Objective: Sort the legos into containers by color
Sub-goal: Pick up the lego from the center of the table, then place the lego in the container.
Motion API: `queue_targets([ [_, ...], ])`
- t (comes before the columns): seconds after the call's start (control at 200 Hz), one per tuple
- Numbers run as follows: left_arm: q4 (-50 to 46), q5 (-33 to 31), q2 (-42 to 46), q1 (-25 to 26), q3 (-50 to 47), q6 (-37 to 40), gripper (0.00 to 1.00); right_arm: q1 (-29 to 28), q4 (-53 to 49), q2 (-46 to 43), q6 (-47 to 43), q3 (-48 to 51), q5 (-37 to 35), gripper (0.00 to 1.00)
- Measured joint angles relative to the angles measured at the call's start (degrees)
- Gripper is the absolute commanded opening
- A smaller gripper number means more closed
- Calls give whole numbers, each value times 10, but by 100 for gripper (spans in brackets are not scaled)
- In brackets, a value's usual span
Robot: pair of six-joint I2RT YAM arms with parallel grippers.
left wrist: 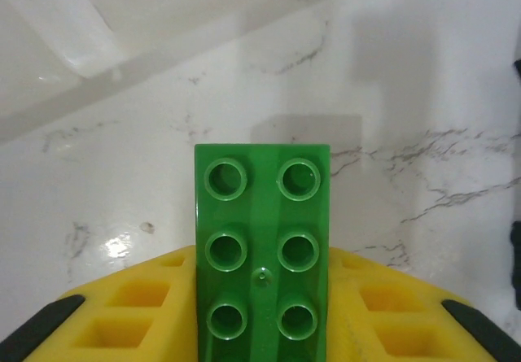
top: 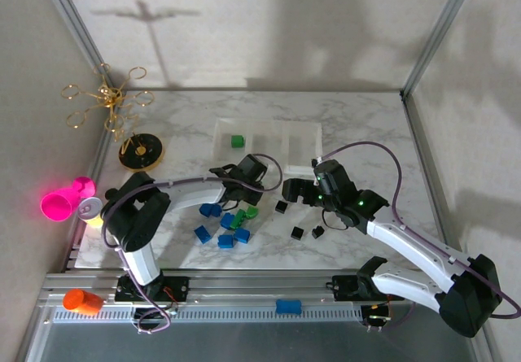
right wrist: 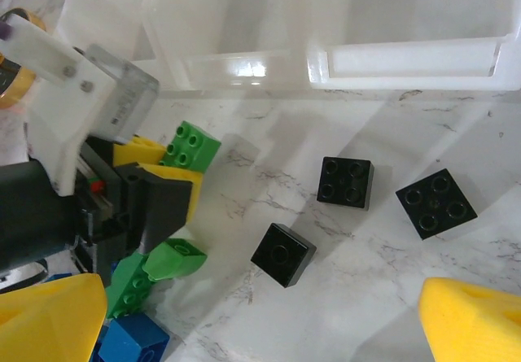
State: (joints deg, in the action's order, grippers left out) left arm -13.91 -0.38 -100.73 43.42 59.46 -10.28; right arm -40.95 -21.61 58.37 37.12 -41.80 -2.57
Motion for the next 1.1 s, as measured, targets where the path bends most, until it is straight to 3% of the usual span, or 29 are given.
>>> queue_targets([
  [0.611,-2,-13,184,-37,-48,-55,12,-1,72,53,0,-6,53,99],
  [0.851,-14,-22,217,-102,-9,-81,9,-11,123,108,3,-22,66,99],
  [1.101,-11,-28,193,-174,51,-109,9,-16,160,145,11,-35,68,99],
])
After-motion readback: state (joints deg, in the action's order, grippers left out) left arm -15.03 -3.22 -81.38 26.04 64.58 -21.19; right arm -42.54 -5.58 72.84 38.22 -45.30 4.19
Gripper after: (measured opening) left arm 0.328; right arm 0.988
